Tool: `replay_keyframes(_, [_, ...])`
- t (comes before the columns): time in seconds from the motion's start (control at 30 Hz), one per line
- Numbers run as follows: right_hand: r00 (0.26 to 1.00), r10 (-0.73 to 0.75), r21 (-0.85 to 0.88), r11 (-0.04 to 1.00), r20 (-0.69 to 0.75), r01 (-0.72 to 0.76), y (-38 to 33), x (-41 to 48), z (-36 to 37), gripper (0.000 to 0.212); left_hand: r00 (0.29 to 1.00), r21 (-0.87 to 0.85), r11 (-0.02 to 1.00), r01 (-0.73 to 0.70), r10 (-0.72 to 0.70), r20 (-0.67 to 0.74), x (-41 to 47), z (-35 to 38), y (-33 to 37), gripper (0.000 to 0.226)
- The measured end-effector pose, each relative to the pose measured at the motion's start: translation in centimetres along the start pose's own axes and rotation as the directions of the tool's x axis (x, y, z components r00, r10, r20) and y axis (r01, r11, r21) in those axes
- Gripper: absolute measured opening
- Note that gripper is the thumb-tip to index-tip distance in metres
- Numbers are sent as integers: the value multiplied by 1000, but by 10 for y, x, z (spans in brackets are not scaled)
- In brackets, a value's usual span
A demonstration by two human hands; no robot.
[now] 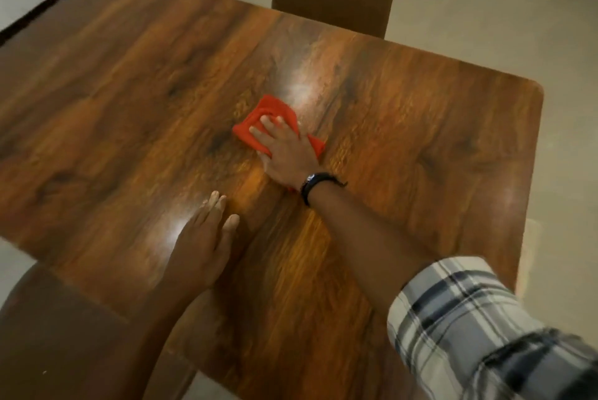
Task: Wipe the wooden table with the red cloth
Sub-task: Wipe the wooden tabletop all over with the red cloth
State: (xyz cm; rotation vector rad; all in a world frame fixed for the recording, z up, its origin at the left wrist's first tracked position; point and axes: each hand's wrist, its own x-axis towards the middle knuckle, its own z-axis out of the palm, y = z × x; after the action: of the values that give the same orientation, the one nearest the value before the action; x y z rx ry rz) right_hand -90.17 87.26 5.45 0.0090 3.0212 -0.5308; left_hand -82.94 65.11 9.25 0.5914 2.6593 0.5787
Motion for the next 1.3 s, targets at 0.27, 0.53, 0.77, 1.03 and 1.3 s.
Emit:
replay_keyframes(0.27, [982, -175, 86, 982, 71, 169, -133, -169, 58, 57, 998, -155, 988, 7, -17, -67, -127, 6, -22, 37])
replay_keyframes(0.53, [973, 224, 109, 970, -57, -217, -35, -281, 32, 59, 983, -32, 999, -5, 11, 182, -208, 30, -5, 55])
replay_keyframes(0.77, [930, 366, 110, 926, -38, -361, -70, -338, 41, 53, 955, 12, 996, -87, 80, 284, -238, 40, 9, 57])
replay_keyframes(1.03, [979, 194, 12, 981, -55, -194, -57, -439, 59, 57, 940, 39, 992, -124, 105, 324, -254, 41, 1, 58])
replay_keyframes(1.3, [727, 654, 122, 755, -210, -644, -94, -403, 70, 60, 972, 70, 994, -88, 70, 224, -232, 44, -12, 61])
